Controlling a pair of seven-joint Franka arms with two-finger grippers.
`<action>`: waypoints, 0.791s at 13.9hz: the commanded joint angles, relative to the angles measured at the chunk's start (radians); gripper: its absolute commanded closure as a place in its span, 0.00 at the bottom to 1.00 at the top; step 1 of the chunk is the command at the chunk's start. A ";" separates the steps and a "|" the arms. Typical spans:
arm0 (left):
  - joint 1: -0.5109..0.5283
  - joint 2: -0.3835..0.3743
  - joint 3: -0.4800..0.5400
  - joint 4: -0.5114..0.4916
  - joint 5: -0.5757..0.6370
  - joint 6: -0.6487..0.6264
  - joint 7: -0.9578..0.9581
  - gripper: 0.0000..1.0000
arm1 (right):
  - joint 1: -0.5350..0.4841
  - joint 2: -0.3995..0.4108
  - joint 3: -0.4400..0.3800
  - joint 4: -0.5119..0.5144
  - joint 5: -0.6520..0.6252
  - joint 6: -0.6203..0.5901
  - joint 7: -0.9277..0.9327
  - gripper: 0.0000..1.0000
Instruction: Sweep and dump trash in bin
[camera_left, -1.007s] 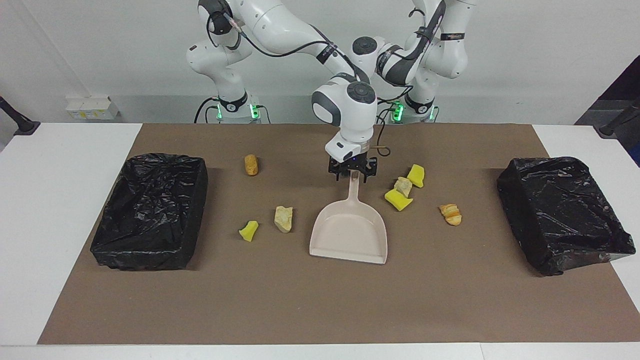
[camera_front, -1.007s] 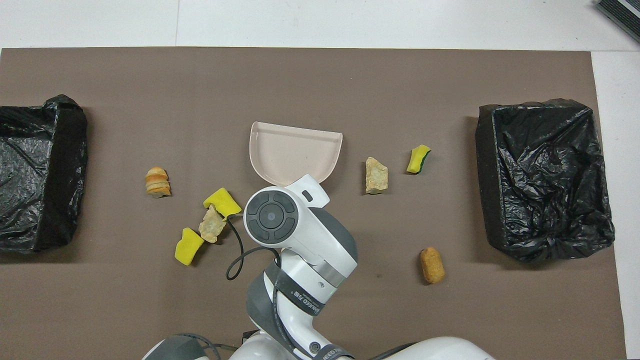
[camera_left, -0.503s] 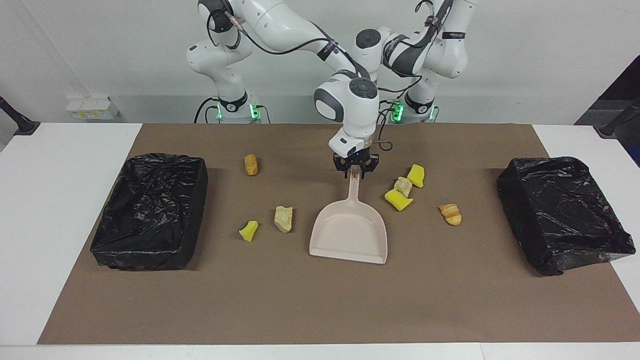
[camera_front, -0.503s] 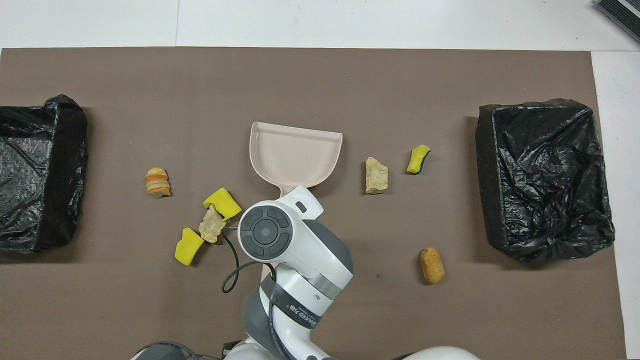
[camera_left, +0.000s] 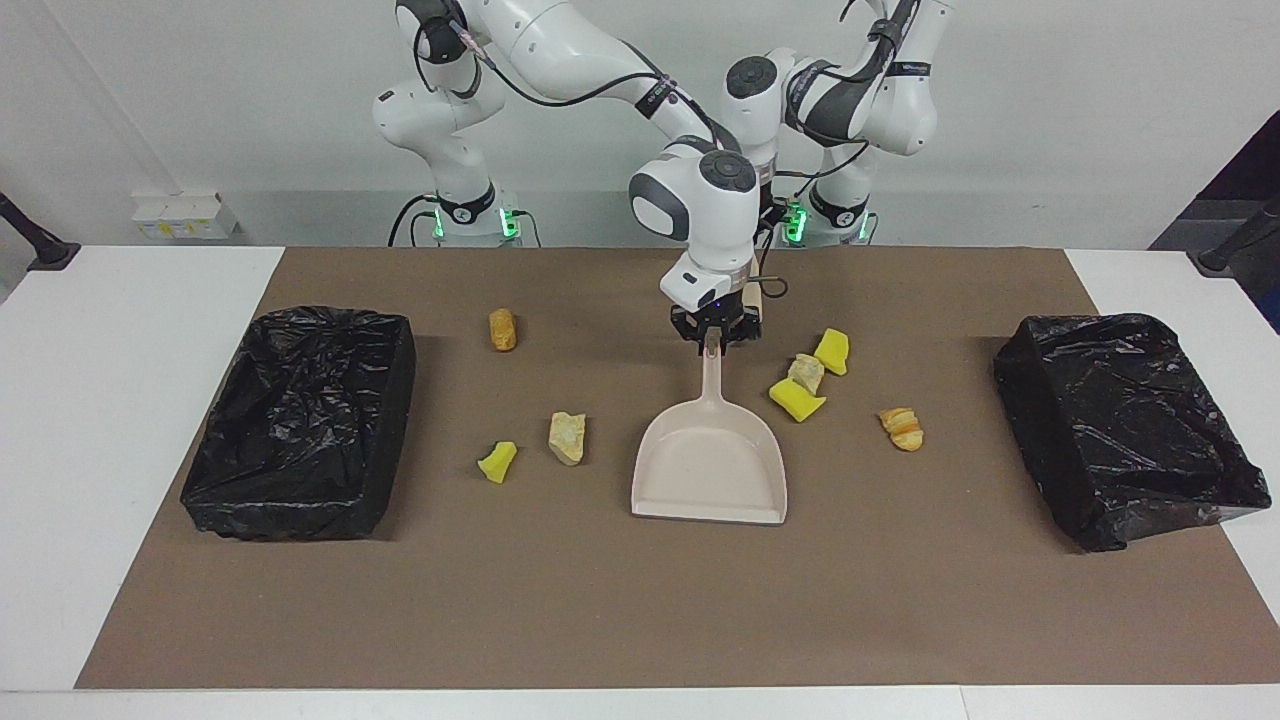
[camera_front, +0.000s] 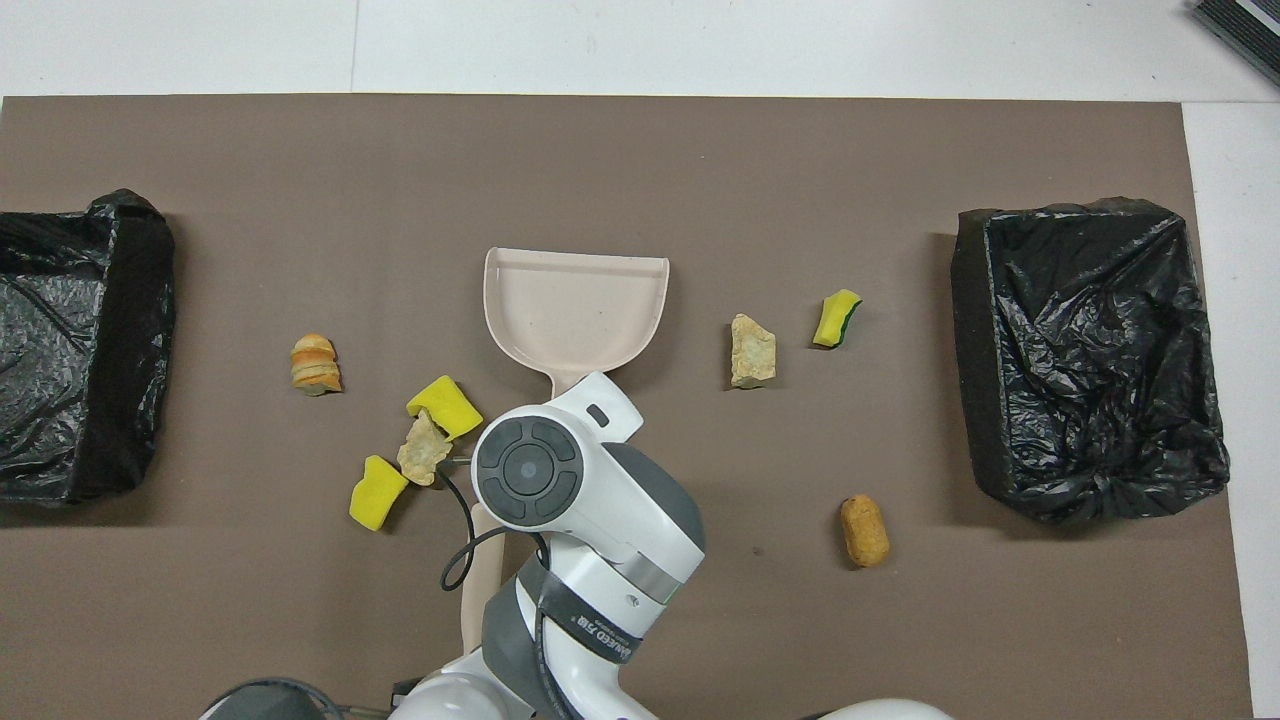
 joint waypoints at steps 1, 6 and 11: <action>0.086 -0.083 -0.006 -0.027 0.016 -0.037 0.017 1.00 | -0.010 -0.078 0.004 -0.015 0.010 -0.054 -0.138 1.00; 0.348 -0.069 -0.007 -0.015 0.042 -0.008 0.207 1.00 | -0.058 -0.183 0.005 -0.020 0.024 -0.175 -0.497 1.00; 0.641 0.104 -0.006 0.121 0.042 0.054 0.515 1.00 | -0.148 -0.204 0.005 -0.021 0.024 -0.214 -0.922 1.00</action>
